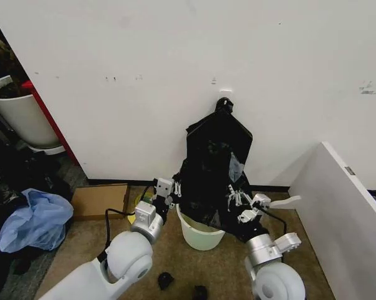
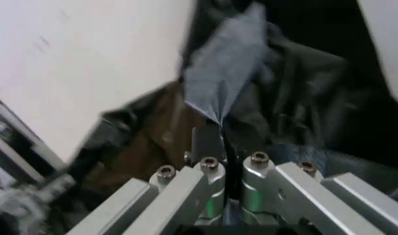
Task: Place the garbage bag over the trash bin.
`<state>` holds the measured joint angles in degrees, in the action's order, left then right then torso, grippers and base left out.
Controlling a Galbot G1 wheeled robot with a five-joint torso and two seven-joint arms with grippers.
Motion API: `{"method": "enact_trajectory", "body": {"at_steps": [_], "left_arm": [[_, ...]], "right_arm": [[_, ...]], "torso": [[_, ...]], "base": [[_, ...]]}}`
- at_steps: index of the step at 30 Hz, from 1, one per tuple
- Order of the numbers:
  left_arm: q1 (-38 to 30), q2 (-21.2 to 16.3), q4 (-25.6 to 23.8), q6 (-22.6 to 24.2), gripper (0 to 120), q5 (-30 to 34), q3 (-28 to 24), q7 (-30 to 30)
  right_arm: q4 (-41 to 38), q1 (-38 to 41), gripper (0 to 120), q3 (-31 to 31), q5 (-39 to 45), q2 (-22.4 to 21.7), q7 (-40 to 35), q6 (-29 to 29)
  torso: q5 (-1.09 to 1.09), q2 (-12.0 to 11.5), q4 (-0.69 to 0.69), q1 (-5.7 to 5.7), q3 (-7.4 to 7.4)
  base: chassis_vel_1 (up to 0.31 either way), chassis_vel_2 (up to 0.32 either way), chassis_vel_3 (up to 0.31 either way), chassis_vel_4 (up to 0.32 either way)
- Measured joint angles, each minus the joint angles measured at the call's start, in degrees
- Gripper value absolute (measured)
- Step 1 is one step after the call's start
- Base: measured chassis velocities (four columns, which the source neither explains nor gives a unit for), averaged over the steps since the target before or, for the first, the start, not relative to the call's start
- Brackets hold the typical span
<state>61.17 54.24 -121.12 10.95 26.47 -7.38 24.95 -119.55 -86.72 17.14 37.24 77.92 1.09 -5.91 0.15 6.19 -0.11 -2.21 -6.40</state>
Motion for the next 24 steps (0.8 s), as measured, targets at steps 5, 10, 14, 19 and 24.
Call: {"method": "enact_trajectory", "body": {"at_steps": [5, 10, 14, 19, 24], "left_arm": [[3.3, 4.5, 5.7, -0.9, 0, -1.7, -1.1, 0.6], [5.1, 7.5, 8.4, -0.9, 0, -2.9, -2.4, 0.8], [7.3, 8.3, 8.0, -0.7, 0, -3.5, -2.1, 0.9], [10.6, 7.7, 6.6, -0.4, 0, -4.0, -0.7, 1.1], [12.5, 7.5, 6.6, 0.1, 0, -4.1, 0.8, 1.9]], "right_arm": [[6.3, -2.8, 0, 0.5, -3.8, 0.7, -1.2, -1.8], [7.5, -4.3, 0, 0.9, -6.7, 0.0, -4.2, -0.5], [7.0, -5.4, 0, 0.8, -8.8, 0.0, -6.5, 1.7], [5.3, -7.4, 0, 0.2, -11.3, -0.4, -8.2, 5.3], [6.3, -7.7, 0, 0.0, -12.8, -1.0, -9.9, 7.8]], "torso": [[0.01, 0.0, -0.01, 0.00, 0.00], [0.01, 0.0, -0.01, 0.00, 0.00], [0.01, 0.0, 0.00, 0.00, 0.00], [0.01, 0.0, 0.00, 0.00, 0.00], [0.01, 0.0, 0.00, 0.00, 0.00]], "base": [[0.000, 0.000, 0.000, 0.000], [0.000, 0.000, 0.000, 0.000], [0.000, 0.000, 0.000, 0.000], [0.000, 0.000, 0.000, 0.000], [0.000, 0.000, 0.000, 0.000]]}}
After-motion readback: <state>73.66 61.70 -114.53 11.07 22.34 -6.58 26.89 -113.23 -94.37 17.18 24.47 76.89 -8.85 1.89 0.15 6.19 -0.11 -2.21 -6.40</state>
